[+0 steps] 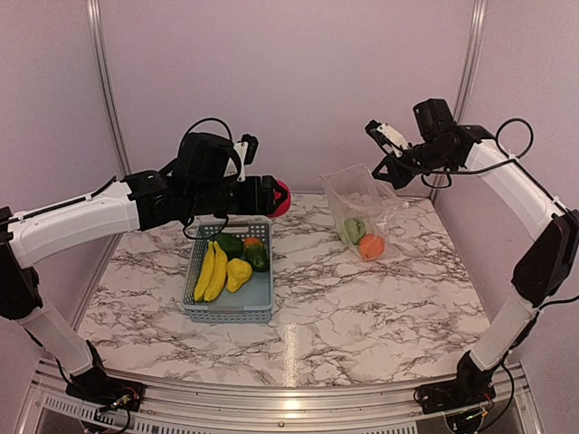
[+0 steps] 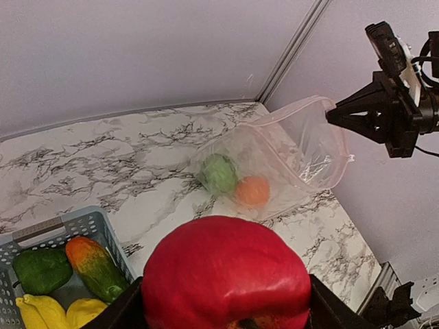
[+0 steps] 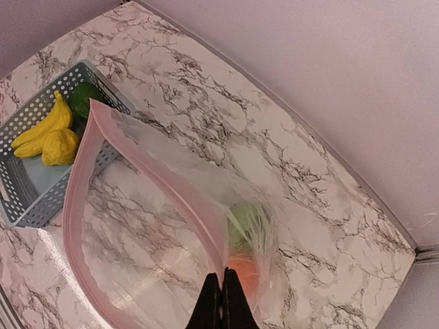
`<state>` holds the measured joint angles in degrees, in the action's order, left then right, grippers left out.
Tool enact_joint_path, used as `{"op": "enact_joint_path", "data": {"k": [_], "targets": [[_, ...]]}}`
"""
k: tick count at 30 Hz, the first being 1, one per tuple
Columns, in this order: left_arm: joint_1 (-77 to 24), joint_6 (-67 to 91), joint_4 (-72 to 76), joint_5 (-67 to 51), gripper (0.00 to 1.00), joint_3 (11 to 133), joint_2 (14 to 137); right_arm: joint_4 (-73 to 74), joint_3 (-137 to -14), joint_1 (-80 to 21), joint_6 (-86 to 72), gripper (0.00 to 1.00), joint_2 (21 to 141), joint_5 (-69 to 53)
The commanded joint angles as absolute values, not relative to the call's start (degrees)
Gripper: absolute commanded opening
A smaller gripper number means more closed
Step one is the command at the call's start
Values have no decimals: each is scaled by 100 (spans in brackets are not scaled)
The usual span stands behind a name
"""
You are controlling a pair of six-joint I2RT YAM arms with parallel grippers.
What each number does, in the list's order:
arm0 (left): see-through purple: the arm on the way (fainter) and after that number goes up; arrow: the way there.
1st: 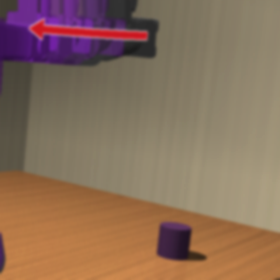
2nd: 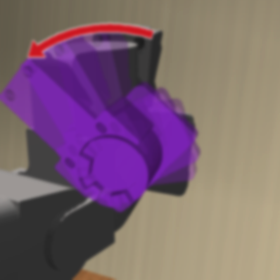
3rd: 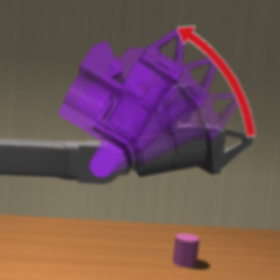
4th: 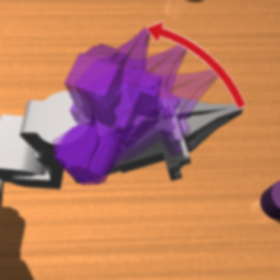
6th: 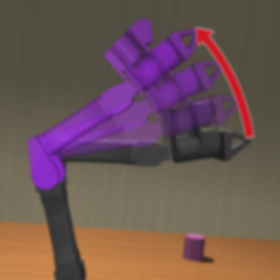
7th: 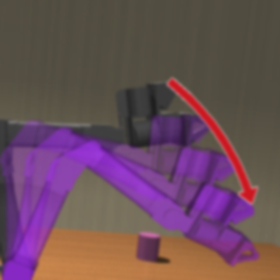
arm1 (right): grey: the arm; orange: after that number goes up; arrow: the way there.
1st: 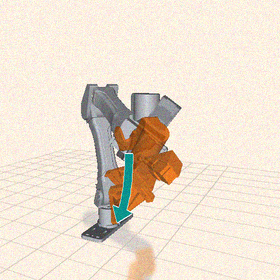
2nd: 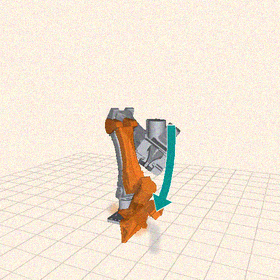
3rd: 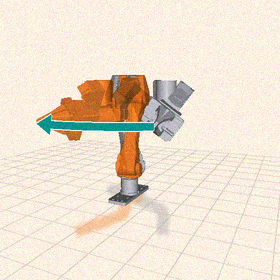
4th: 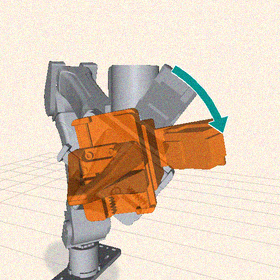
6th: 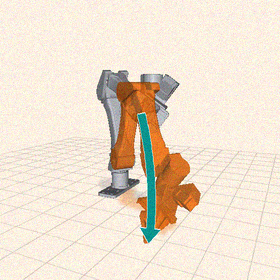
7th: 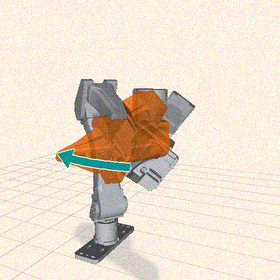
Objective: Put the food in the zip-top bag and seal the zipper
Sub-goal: Place the fake fruit in the zipper food storage bag.
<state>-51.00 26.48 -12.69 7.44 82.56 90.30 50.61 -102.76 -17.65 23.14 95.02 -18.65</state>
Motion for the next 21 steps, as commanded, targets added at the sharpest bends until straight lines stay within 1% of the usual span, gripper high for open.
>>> {"op": "enact_joint_path", "data": {"k": [1, 12, 21], "targets": [[-5244, 2485, -350, 319, 57, 8665, 9060, 4919, -10224, -1858, 2098, 0, 9374, -2453], [-5431, 2748, 256, -177, 56, 9958, 10167, 4906, -10222, -1986, 1837, 0, 9481, -3042], [-5470, 2944, 407, -295, 55, 10731, 11052, 4896, -10211, -1995, 1754, 0, 9435, -3111]]}}
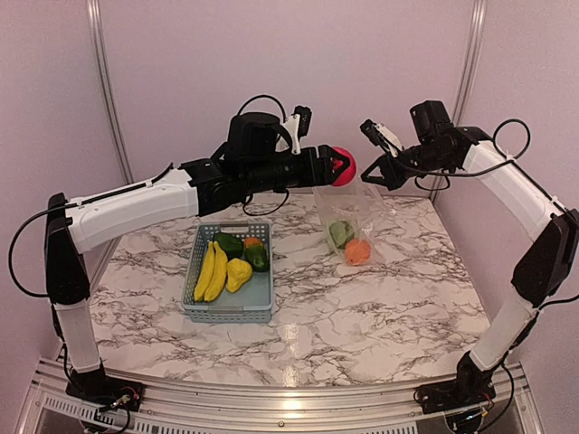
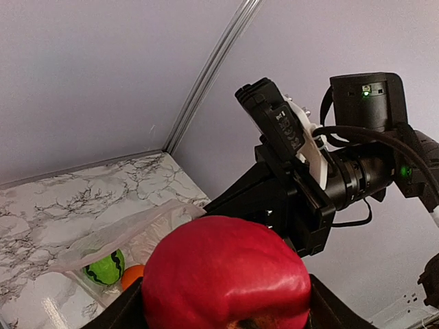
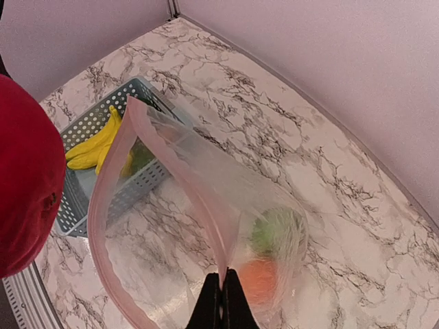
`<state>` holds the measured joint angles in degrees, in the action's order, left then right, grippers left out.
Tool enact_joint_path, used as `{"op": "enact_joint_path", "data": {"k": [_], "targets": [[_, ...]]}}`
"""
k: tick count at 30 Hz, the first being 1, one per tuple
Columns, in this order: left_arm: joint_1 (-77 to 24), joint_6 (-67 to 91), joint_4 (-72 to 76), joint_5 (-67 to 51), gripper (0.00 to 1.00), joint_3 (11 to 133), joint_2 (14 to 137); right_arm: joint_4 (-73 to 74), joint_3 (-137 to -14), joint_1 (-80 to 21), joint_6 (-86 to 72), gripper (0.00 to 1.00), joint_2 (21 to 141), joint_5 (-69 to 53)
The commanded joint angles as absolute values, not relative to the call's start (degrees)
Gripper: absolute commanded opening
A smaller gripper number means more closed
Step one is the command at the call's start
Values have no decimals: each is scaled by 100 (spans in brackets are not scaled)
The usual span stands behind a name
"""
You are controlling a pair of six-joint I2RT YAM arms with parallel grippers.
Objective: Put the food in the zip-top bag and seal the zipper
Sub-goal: Place the fake fruit in the zipper food storage bag.
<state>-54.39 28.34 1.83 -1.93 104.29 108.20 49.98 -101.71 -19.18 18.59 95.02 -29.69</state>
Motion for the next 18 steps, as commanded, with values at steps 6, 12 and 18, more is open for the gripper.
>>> {"op": "enact_joint_path", "data": {"k": [6, 12, 18], "targets": [[-5467, 3129, 268, -105, 55, 10918, 11429, 4891, -10206, -1988, 1723, 0, 9439, -3144], [-5467, 3145, -230, 269, 62, 11244, 11807, 4889, -10234, -1995, 1696, 0, 9448, -3176], [-5459, 3184, -553, 744, 70, 11472, 12011, 4898, -10243, -1992, 1696, 0, 9431, -3180]]}}
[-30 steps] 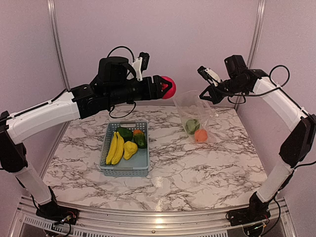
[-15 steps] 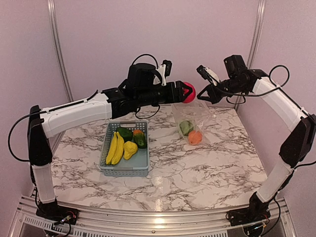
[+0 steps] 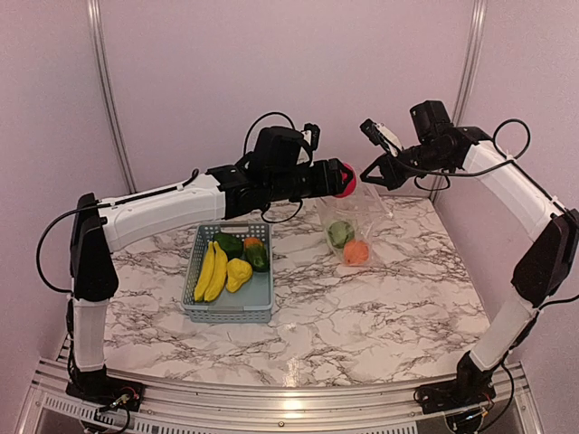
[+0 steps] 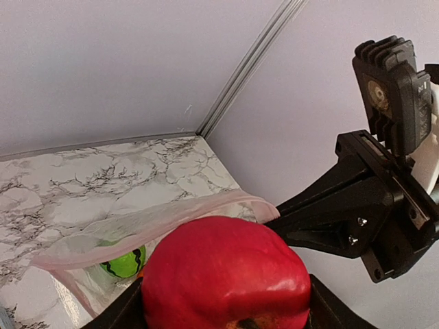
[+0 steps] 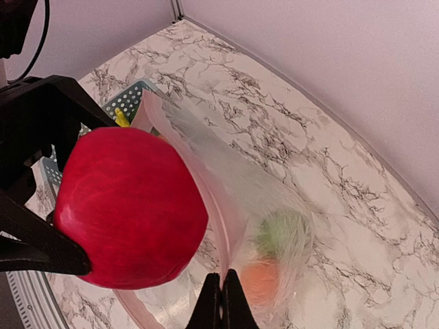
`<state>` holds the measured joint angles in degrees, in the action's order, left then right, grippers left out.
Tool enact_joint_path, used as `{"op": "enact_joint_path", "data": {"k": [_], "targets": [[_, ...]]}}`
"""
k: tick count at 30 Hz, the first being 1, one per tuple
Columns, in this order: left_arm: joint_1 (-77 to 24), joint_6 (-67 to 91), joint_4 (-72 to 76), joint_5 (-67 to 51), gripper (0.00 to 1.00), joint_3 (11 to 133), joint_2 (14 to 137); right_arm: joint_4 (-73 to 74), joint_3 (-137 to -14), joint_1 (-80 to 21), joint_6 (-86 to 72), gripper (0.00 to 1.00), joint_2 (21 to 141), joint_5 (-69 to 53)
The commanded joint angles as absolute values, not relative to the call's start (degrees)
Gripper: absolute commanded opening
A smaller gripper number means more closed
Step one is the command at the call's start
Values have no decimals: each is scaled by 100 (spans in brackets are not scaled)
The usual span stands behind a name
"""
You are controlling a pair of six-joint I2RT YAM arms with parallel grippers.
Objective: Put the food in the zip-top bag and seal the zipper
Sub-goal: Place the fake fruit in the zipper food storage bag.
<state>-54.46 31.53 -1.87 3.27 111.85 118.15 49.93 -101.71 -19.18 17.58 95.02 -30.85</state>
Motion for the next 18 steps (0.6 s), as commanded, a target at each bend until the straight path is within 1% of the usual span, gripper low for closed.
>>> {"op": "enact_joint_path", "data": {"k": [1, 8, 9, 10, 14, 18], "targets": [[-5458, 3191, -615, 787, 72, 11553, 12052, 4895, -10232, -1988, 1696, 0, 9426, -3173], [-5458, 3077, -640, 788, 87, 11866, 12138, 4879, -10204, -1989, 1697, 0, 9450, -3114], [-5458, 3008, -670, 724, 92, 11960, 12142, 4878, -10212, -1989, 1696, 0, 9455, -3105], [-5458, 2916, -748, 667, 95, 12136, 12181, 4872, -10220, -1994, 1692, 0, 9464, -3103], [-5458, 2474, -1306, 636, 97, 12837, 12304, 4887, -10286, -1986, 1695, 0, 9509, -3022], [-5458, 2178, -1203, 569, 97, 12577, 11876, 4878, -10327, -1986, 1705, 0, 9527, -2943]]}}
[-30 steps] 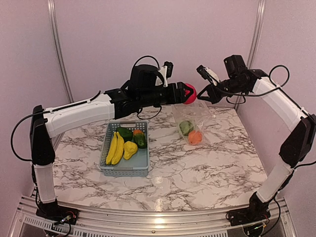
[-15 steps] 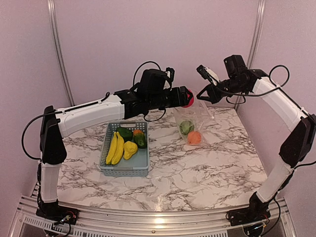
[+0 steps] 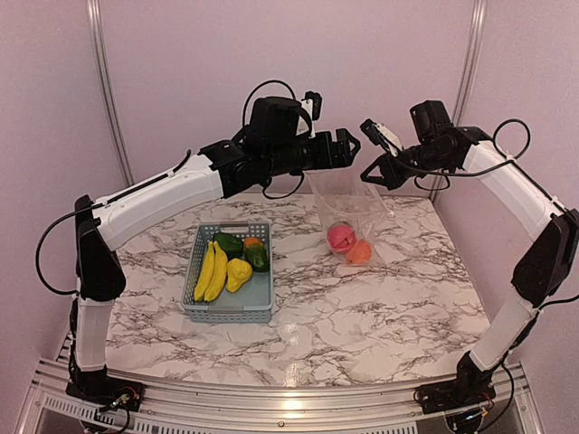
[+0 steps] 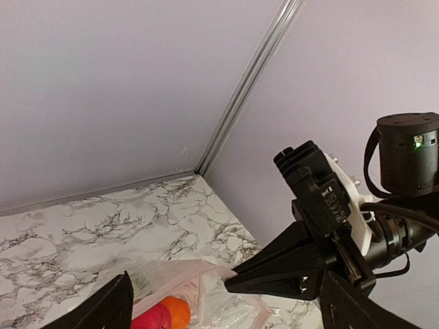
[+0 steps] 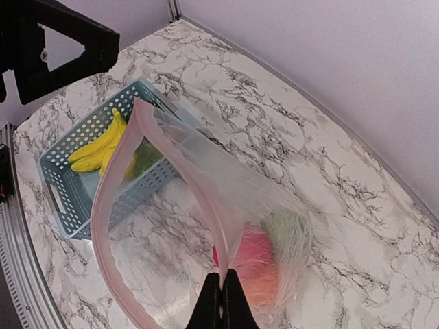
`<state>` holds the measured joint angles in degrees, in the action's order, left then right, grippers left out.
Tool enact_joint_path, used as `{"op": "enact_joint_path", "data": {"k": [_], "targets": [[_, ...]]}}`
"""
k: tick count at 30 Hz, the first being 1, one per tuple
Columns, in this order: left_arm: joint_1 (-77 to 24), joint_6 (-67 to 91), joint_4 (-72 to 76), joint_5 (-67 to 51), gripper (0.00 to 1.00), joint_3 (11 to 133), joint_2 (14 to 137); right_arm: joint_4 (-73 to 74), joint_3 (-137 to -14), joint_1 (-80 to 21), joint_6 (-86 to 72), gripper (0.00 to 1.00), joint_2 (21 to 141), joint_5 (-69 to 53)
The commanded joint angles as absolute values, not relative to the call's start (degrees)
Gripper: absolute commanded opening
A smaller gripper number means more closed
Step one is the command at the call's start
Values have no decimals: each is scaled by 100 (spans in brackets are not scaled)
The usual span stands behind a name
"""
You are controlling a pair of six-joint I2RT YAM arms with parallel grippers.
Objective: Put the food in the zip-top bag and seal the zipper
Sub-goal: Place the fake fruit in the zipper food storage bag, then pick up the fake fruit from the bin.
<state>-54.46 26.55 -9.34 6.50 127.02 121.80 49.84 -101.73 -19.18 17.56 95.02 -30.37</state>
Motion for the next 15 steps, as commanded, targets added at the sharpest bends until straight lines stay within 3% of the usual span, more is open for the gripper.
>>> {"op": "enact_joint_path", "data": {"k": [1, 10, 15], "targets": [[-5458, 2110, -1164, 593, 97, 12415, 11712, 4877, -10325, -1986, 1713, 0, 9527, -2929], [-5435, 1530, -1646, 1795, 96, 10214, 9949, 4906, -10560, -1883, 1850, 0, 9542, -2574], [-5243, 1775, -2171, 2134, 96, 8890, 9251, 4818, -11218, -1179, 1643, 0, 9852, -2052]]}}
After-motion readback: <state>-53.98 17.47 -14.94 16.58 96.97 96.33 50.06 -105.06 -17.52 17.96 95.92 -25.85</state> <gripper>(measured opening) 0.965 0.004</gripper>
